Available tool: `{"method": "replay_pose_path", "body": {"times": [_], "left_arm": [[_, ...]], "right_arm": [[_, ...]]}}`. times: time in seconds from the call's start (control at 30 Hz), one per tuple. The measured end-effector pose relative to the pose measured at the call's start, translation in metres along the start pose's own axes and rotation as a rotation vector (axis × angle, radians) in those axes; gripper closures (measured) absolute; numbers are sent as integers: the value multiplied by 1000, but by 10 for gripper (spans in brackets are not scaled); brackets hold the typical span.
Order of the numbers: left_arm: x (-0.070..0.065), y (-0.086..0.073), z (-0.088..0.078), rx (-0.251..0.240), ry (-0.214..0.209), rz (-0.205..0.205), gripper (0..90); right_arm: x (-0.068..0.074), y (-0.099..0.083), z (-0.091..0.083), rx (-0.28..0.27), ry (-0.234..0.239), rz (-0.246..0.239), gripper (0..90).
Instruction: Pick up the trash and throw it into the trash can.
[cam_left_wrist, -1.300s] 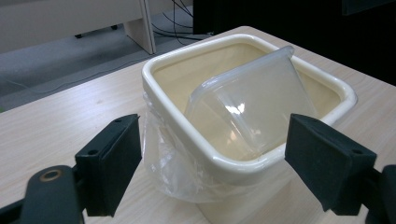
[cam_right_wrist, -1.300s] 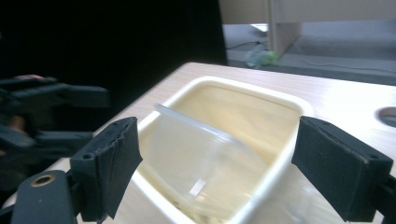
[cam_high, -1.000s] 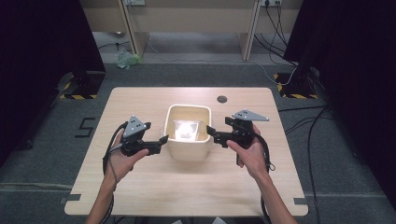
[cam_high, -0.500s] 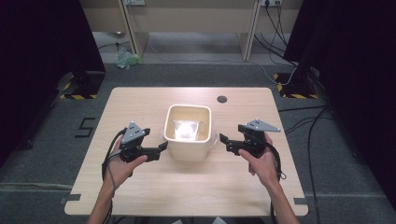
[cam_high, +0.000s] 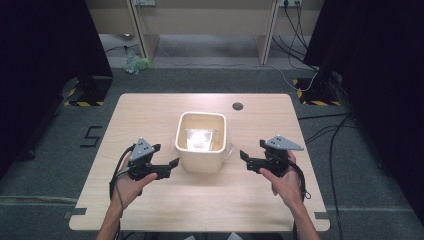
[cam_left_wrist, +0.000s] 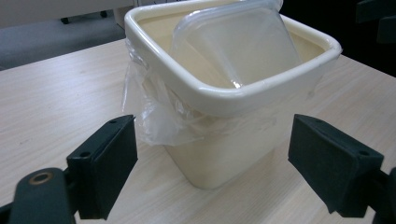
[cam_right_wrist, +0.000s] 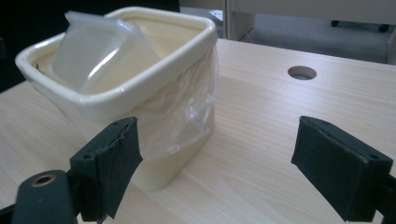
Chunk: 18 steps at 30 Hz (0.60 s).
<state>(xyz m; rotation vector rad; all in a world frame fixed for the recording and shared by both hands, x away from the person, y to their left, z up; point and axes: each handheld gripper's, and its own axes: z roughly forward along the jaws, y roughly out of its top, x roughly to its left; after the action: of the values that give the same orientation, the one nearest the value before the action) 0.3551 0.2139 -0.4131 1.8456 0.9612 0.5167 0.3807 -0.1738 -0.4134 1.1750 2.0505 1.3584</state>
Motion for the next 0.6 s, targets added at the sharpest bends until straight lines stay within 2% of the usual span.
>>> {"method": "replay_pose_path", "body": {"times": [0.13, 0.27, 0.4, 0.6], "left_arm": [[0, -6, 2, 7, -3, 1, 151], [0, -16, 4, 7, -4, -19, 151], [-1, -24, 7, 27, -9, -18, 151], [-1, -37, 12, 47, -9, -23, 151]], "right_arm": [[-1, -5, -2, 10, -15, -15, 148], [-3, -19, -4, 31, -33, -27, 148], [-5, -29, -5, 52, -46, -32, 148], [-9, -48, -5, 81, -53, -19, 148]]}}
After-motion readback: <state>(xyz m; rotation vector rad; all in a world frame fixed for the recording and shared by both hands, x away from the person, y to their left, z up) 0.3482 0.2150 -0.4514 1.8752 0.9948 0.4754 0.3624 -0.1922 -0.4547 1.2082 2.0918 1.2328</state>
